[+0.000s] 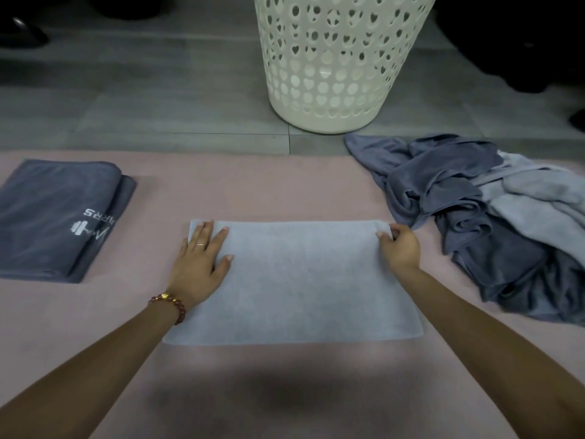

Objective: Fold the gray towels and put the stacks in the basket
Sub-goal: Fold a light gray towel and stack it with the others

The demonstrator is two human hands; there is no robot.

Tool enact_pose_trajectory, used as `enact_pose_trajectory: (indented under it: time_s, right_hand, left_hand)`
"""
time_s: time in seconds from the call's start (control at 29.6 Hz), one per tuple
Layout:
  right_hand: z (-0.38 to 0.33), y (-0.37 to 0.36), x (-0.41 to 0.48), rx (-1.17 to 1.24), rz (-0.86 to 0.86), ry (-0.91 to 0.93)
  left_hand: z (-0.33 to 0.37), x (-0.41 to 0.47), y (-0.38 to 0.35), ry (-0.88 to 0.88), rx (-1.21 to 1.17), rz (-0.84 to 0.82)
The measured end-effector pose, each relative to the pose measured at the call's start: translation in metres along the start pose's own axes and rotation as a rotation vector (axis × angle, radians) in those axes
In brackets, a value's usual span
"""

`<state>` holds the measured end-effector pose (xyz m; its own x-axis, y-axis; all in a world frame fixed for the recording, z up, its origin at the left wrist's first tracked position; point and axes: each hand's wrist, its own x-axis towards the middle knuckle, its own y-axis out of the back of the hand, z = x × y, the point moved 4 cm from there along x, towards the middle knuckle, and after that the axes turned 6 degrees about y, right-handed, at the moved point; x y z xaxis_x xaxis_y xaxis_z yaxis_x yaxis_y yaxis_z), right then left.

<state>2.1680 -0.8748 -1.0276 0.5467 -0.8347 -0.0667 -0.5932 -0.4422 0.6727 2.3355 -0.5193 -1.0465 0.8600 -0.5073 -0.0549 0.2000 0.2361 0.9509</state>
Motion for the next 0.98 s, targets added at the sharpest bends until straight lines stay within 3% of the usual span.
enact_pose_trajectory:
  time_s: [0.2,0.34,0.47,0.61,0.68,0.88,0.98]
  right_hand:
    - [-0.003,0.002,0.0,-0.034,0.039,-0.125]
    - [-0.007,0.01,-0.003,-0.067,0.014,-0.104]
    - [-0.001,0.02,-0.025,-0.113,-0.152,-0.089]
    - [0.028,0.032,-0.053,-0.222,-0.427,-0.196]
    - [0.041,0.037,-0.062,-0.267,-0.5,-0.208]
    - [0.028,0.042,-0.079,-0.214,-0.526,-0.191]
    - [0.01,0.044,-0.084,-0.295,-0.51,-0.086]
  left_hand:
    - [-0.001,0.007,-0.002,0.046,0.076,-0.037]
    - [-0.002,0.018,0.001,0.031,0.153,-0.097]
    - [0.012,0.008,0.004,0.048,0.224,-0.149]
    - [0.043,-0.04,-0.009,-0.271,0.252,-0.025]
    - [0.05,-0.062,-0.021,-0.296,0.227,-0.024]
    - [0.052,-0.079,-0.03,-0.236,0.208,-0.03]
    - [0.05,-0.078,-0.028,-0.253,0.208,-0.08]
